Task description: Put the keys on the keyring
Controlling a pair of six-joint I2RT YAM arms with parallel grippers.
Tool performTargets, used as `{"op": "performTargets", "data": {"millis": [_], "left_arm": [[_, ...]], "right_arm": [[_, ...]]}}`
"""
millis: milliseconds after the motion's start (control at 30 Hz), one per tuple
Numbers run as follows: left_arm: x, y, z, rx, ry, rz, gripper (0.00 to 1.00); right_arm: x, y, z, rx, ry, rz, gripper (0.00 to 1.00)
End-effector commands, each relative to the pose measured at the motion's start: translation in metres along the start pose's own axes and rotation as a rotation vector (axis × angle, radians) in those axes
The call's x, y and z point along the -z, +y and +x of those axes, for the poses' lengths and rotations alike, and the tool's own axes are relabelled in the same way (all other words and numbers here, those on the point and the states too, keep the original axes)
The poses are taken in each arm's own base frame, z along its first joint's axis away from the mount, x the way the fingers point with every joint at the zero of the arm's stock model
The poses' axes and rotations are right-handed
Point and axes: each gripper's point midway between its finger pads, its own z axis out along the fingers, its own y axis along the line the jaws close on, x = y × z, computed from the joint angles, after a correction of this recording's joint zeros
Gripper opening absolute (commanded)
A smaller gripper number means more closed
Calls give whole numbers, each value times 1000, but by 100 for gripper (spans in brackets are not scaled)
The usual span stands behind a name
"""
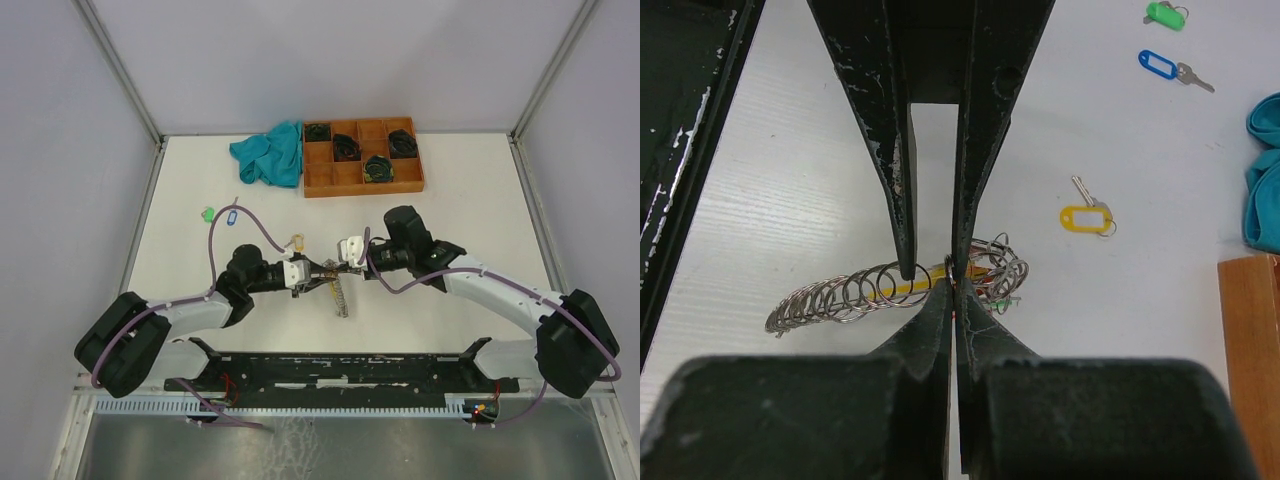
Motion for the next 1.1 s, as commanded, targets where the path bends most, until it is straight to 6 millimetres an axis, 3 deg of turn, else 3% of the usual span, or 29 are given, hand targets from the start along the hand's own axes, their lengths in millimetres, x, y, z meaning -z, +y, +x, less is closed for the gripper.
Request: {"op": "performTargets", "data": {"millis": [0,200,533,833,1067], "left_arm": [[-7,13,-18,-59,-39,-21,29],[-7,15,-21,-54,-44,-31,27],[-6,22,-17,-39,-22,-73,3],[0,24,-20,-76,-61,-128,3],[3,24,-26,-93,-98,-147,3]], "right_arm": [[0,-20,-31,72,-80,25,3],[-1,-19,-30,67,-78,16,2],[-1,-15,-30,63,-66,5,5],[13,-11,-38,-33,-33,0,25],[26,-27,-46,-33,-65,155,43]]}}
